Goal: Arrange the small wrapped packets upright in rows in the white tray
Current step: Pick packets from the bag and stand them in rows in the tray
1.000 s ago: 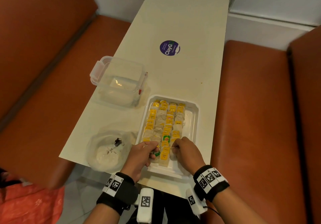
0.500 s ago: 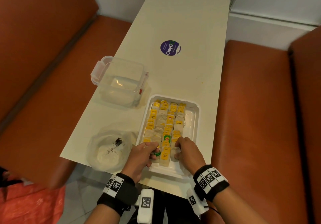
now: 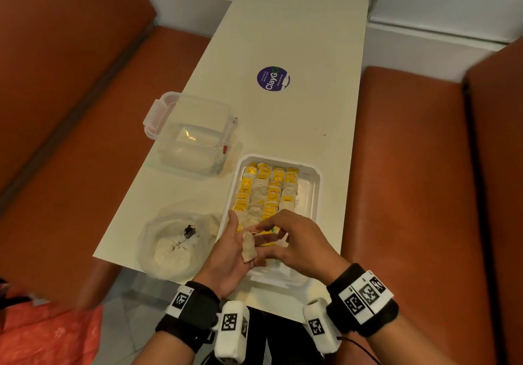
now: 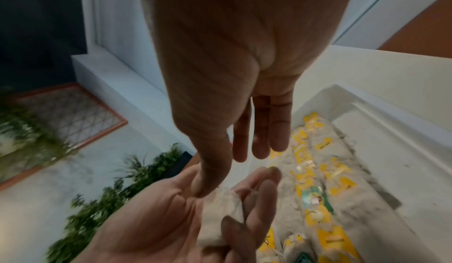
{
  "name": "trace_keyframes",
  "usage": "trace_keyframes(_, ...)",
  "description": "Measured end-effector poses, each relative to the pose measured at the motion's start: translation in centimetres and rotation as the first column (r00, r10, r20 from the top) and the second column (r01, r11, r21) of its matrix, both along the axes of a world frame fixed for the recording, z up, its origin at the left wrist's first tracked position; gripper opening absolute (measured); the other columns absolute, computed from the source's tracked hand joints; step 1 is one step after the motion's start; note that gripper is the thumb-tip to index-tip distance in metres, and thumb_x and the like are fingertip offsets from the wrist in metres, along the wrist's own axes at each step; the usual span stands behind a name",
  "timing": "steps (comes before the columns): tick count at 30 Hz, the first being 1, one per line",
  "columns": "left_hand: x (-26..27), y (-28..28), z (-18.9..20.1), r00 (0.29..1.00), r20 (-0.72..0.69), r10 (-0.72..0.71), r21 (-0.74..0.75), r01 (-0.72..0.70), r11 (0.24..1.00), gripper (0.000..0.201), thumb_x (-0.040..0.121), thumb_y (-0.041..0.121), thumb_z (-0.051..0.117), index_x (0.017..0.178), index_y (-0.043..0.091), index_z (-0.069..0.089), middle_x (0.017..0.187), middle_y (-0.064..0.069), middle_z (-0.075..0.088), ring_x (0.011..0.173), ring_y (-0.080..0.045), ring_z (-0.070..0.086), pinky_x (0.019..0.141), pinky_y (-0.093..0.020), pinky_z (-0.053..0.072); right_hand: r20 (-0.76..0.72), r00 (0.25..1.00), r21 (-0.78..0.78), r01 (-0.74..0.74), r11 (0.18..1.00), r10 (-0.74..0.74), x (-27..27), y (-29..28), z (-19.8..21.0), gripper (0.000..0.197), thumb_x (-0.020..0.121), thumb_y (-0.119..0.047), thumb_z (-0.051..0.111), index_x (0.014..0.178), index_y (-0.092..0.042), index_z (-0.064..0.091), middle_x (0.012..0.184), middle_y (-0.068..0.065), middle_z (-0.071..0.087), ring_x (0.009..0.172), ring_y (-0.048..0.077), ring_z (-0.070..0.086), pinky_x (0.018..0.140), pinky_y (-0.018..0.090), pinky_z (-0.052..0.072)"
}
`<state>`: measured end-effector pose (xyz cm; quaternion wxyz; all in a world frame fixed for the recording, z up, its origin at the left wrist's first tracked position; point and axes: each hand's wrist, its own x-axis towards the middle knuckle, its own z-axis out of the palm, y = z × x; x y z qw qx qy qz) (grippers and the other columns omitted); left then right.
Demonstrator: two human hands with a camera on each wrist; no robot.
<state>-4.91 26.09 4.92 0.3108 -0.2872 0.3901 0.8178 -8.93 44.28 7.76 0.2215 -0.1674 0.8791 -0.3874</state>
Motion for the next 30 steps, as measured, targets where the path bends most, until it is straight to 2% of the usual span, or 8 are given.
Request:
trace_keyframes(4,0.0,0.6,0.7,0.998,-0.057,-0.028,0.083,0.032,0.996,0.097,0.091,0.088,0.023,0.137,0.016,0.069,0.121,-0.021,0.068,0.082,-0.026,0.061,0.074,-0.04,0.048,-0.006,0.997,0.04,-0.077,0.996,0.077,-0.1,-0.9,0.5,0.047,0.078,-0.043,0.083,0.123,-0.039,0.069,0.112,-0.018,0.062,0.091,-0.002,0.055,0.084,0.022,0.05)
trace_keyframes(8,0.2,0.7,1.0,0.993,-0.089,-0.083,0.044,0.088,0.995,0.094,0.094,0.084,0.02,0.135,0.017,0.071,0.104,-0.012,0.069,0.087,-0.021,0.065,0.069,-0.036,0.044,0.01,0.999,0.007,-0.037,0.999,0.037,-0.4,-1.1,0.6,0.014,0.086,-0.027,0.078,0.099,-0.03,0.077,0.096,-0.012,0.064,0.08,0.007,0.06,0.076,0.03,0.053)
trace_keyframes(11,0.5,0.6,0.5,0.993,-0.085,-0.082,-0.028,0.08,0.996,0.066,0.107,0.061,0.034,0.131,0.013,0.074,0.113,-0.014,0.07,0.093,-0.021,0.066,0.064,-0.031,0.045,0.086,0.996,-0.07,0.013,0.997,-0.007,-0.6,-0.6,0.5,0.011,0.086,-0.014,0.08,0.092,-0.023,0.079,0.089,-0.01,0.068,0.08,0.007,0.065,0.074,0.021,0.054)
trace_keyframes(14,1.1,0.3,0.0,0.994,-0.095,-0.059,-0.083,0.051,0.995,0.035,0.104,0.028,0.056,0.125,0.009,0.077,0.113,-0.013,0.071,0.089,-0.019,0.066,0.062,-0.026,0.048,0.113,0.993,-0.151,0.051,0.987,-0.034,-1.0,0.5,0.2,0.016,0.082,-0.008,0.084,0.086,-0.023,0.08,0.087,-0.011,0.071,0.085,0.004,0.068,0.078,0.017,0.055)
trace_keyframes(18,1.8,-0.1,-0.4,0.986,-0.146,-0.078,-0.121,0.06,0.991,0.028,0.094,0.009,0.071,0.121,0.003,0.077,0.1,-0.009,0.073,0.082,-0.014,0.065,0.063,-0.026,0.05,0.14,0.99,-0.195,0.034,0.98,-0.007,-1.1,1.8,0.1,0.014,0.081,-0.009,0.086,0.087,-0.021,0.081,0.092,-0.009,0.074,0.089,0.007,0.071,0.081,0.022,0.057)
trace_keyframes(23,1.9,0.6,-1.0,0.987,-0.145,-0.067,-0.306,0.02,0.952,0.026,0.089,0.009,0.08,0.114,0.005,0.076,0.094,-0.007,0.078,0.078,-0.012,0.065,0.066,-0.028,0.051,0.406,0.913,-0.266,0.083,0.96,0.034,-0.5,3.2,0.3,0.057,0.079,-0.001,0.084,0.125,-0.031,0.07,0.122,-0.01,0.069,0.1,0.016,0.072,0.086,0.032,0.062)
trace_keyframes(25,1.9,0.8,-1.3,0.988,-0.144,-0.047,-0.329,-0.003,0.944,0.028,0.087,0.012,0.083,0.113,0.005,0.076,0.099,-0.012,0.08,0.08,-0.014,0.067,0.067,-0.028,0.053,0.485,0.874,-0.297,0.128,0.946,0.034,-0.1,3.2,-0.1,0.067,0.074,-0.004,0.09,0.132,-0.029,0.066,0.121,-0.002,0.069,0.1,0.021,0.072,0.086,0.032,0.062)
trace_keyframes(30,2.1,1.3,-1.8,0.976,-0.13,-0.173,-0.465,0.094,0.88,0.022,0.087,0.016,0.084,0.108,0.011,0.079,0.099,-0.009,0.081,0.089,-0.014,0.073,0.078,-0.029,0.055,0.393,0.903,-0.164,0.256,0.953,-0.175,0.2,3.1,-2.2,0.025,0.08,-0.011,0.089,0.101,-0.019,0.081,0.087,0.003,0.078,0.082,0.017,0.075,0.086,0.034,0.063)
